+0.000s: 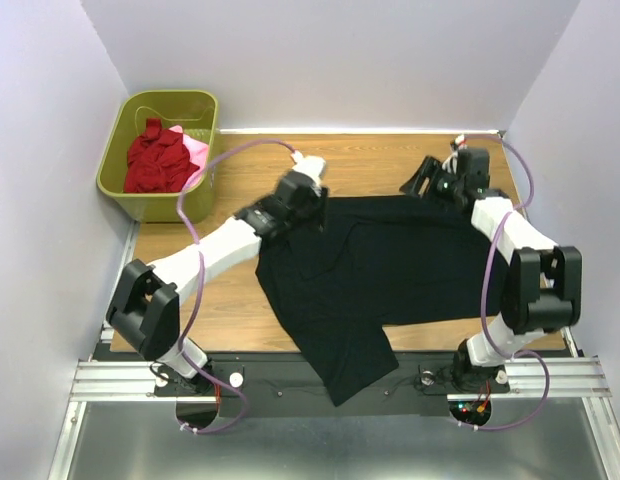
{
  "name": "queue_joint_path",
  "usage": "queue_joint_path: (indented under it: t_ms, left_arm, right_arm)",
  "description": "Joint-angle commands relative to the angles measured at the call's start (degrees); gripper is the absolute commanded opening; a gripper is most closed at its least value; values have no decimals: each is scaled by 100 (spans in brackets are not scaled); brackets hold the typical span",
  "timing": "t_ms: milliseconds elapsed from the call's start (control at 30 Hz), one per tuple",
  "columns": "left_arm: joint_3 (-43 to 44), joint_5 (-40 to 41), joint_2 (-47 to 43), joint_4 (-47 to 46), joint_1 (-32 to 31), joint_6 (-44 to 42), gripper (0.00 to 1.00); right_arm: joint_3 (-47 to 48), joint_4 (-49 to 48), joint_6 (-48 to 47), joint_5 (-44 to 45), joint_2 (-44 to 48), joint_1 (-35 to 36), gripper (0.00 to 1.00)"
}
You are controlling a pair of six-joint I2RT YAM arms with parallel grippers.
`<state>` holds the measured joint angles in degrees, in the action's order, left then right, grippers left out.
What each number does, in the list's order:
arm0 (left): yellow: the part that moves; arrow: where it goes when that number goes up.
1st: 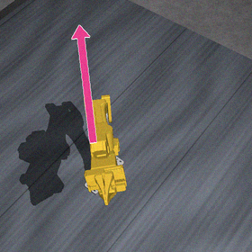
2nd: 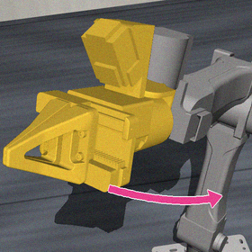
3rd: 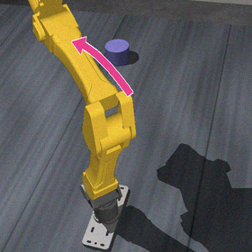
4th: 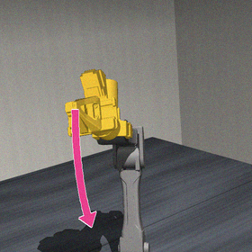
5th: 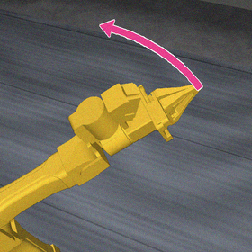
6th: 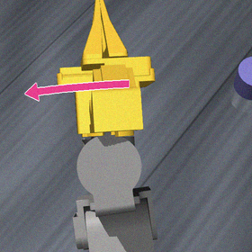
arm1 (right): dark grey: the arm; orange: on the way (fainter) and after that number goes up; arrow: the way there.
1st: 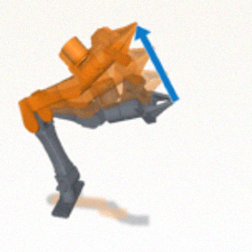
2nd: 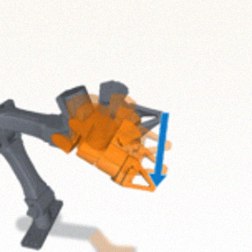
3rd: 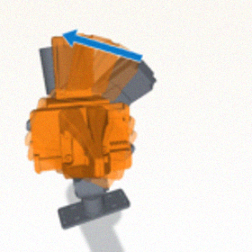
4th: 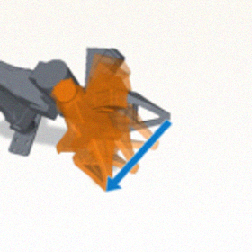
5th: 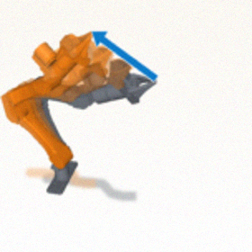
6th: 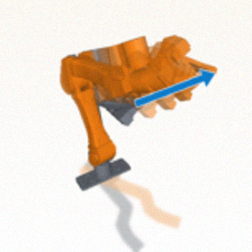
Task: Fold and stack the t-shirts
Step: Fold the tshirt
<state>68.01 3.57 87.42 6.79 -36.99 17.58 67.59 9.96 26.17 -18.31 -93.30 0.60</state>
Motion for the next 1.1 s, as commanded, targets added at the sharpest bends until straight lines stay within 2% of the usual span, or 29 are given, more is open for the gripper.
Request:
queue_joint_path:
  t_ms: [0,100,267,500,933,1067]
  left_arm:
    - [-271,600,65,323,-624,-615,55]
    - [-104,715,310,420,-1019,-817,55]
    - [335,803,1003,657,-1573,-1222,54]
    - [634,785,1664,885,-1671,-1249,51]
    - [1048,1163,2288,1061,-1671,-1372,45]
    - [1100,1181,2376,1105,-1671,-1433,37]
  right_arm:
    - [-728,-257,371,-174,504,72,77]
    - [-1239,-249,362,265,979,72,85]
    - [-1836,-161,388,381,1646,80,89]
    - [-2364,-152,477,293,2069,72,90]
    - [-2541,-143,476,310,2087,72,90]
    - [-2567,-143,494,363,2087,72,90]
